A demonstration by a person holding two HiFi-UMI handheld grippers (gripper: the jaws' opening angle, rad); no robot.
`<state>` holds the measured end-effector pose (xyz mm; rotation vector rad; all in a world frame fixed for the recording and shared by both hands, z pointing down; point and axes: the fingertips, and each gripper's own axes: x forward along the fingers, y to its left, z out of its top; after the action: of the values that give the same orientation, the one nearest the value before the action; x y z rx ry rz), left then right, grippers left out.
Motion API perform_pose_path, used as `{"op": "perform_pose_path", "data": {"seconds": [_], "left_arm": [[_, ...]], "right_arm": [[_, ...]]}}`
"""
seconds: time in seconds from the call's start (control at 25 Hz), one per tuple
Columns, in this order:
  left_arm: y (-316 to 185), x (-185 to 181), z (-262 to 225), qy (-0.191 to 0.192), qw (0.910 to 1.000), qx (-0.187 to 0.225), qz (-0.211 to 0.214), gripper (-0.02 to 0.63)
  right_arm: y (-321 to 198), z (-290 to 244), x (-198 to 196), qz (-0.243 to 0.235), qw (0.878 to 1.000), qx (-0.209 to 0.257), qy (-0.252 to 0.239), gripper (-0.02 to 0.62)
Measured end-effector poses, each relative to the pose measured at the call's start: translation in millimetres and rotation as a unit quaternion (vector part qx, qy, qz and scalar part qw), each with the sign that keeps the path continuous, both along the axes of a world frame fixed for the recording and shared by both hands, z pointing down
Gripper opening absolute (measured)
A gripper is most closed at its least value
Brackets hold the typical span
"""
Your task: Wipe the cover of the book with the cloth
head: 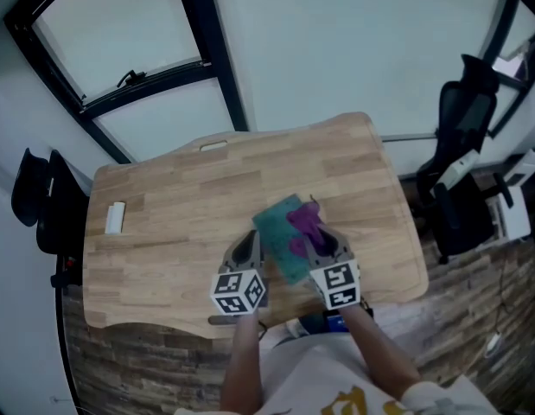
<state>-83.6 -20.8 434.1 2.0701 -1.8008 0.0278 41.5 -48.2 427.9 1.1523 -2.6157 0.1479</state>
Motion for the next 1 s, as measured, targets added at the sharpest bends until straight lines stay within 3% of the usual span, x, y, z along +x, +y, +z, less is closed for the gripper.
{"op": "perform_pose_path", "data": {"seconds": [0.24,0.44,0.6,1.0], "left_arm": [[5.1,7.4,-25.6,-0.035,0.9987,0.036,-0.001,0.002],[3.9,11.5,-39.4,-0.033,0.998,0.053,0.007,0.002],[0.7,13.8,-40.0,-0.036,0.9982,0.048,0.006,0.002],[1.9,16.6,-36.2,-0.045,0.9977,0.05,0.01,0.002]], "right_arm": [[12.4,-31.1,-1.2,-0.011,0.999,0.036,0.007,0.06],[12.7,-37.8,-1.4,-0.008,0.999,0.047,0.005,0.06],[12.9,-42.3,-0.6,-0.006,0.998,0.066,0.012,0.06],[16.5,-38.7,6.0,-0.001,0.998,0.053,0.03,0.06]]}}
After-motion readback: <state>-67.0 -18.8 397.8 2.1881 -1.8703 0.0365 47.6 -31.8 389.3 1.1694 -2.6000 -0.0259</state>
